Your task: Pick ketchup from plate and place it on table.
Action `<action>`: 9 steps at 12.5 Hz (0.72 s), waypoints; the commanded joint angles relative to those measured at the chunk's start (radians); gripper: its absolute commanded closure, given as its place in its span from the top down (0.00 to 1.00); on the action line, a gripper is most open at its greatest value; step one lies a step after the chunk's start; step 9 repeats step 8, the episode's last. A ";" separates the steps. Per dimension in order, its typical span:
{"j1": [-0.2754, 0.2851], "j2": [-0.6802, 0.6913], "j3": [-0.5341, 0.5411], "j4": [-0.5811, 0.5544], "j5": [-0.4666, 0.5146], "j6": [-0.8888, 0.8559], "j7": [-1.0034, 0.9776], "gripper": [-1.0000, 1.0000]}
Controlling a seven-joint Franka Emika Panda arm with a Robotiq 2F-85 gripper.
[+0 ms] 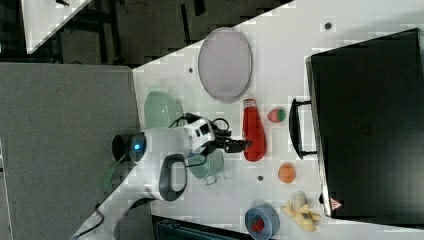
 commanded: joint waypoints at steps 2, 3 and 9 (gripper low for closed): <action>0.001 -0.181 0.028 0.159 0.002 -0.266 0.250 1.00; 0.001 -0.220 0.033 0.211 0.002 -0.329 0.301 1.00; 0.001 -0.347 0.044 0.447 0.002 -0.711 0.475 1.00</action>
